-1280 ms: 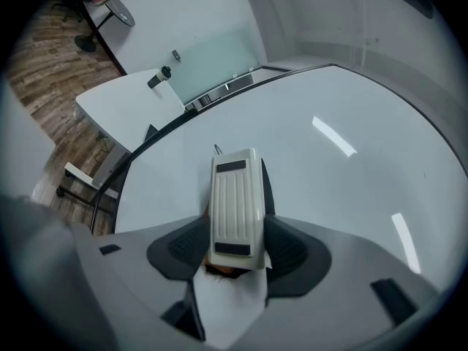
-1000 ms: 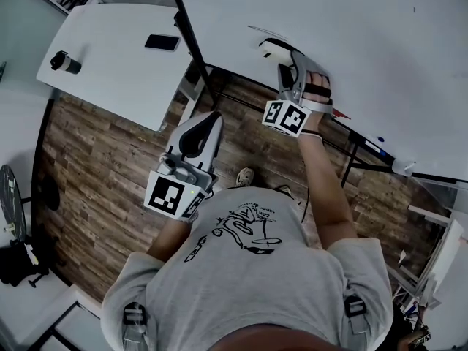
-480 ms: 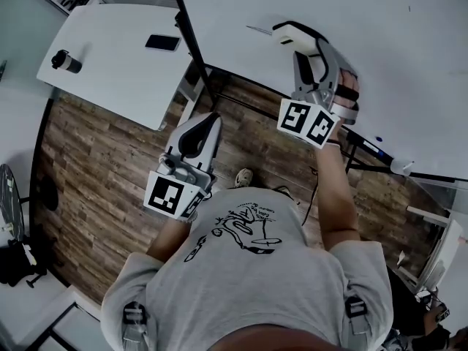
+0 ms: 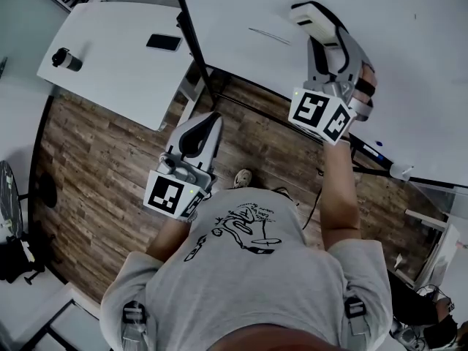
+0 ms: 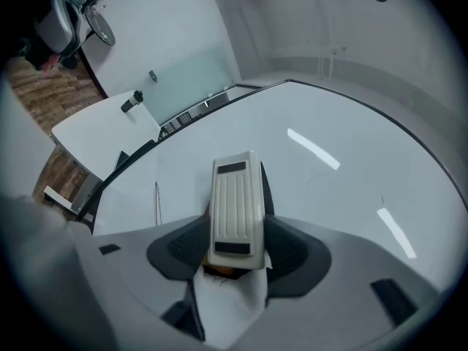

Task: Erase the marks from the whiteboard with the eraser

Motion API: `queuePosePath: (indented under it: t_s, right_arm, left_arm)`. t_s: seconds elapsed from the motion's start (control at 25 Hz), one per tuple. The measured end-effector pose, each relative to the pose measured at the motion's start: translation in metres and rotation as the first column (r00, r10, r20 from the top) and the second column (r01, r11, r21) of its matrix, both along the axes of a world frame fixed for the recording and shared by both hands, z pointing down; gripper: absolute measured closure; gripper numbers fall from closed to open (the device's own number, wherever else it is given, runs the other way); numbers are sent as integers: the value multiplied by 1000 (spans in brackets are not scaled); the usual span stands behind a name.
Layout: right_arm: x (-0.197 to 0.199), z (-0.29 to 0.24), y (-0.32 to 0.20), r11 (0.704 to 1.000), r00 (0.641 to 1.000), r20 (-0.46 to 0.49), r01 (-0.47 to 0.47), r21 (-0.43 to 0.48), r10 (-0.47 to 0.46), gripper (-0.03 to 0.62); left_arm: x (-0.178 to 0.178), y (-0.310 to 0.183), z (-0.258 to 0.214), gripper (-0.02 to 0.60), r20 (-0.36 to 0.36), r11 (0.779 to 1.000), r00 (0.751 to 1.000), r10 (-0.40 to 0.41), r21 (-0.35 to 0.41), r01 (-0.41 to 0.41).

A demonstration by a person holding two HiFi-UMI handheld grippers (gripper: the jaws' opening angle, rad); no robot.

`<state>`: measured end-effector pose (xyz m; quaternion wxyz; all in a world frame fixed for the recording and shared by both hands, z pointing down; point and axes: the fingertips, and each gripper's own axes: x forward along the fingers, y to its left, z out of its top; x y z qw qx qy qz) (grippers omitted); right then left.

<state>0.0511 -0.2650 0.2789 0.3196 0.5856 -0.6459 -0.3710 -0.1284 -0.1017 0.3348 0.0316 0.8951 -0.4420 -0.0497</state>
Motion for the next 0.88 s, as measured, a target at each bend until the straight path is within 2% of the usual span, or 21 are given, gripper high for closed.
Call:
queuePosePath:
  t_s: [0.4, 0.88]
  right_arm:
    - [-27, 54, -13, 997, 998, -36, 44, -58, -46, 353]
    - [-60, 126, -27, 988, 986, -138, 77, -132, -95, 355]
  left_arm:
    - [0, -7, 0, 555, 5, 1000, 1000, -3, -2, 3]
    - [-14, -4, 3, 555, 14, 999, 999, -39, -13, 39]
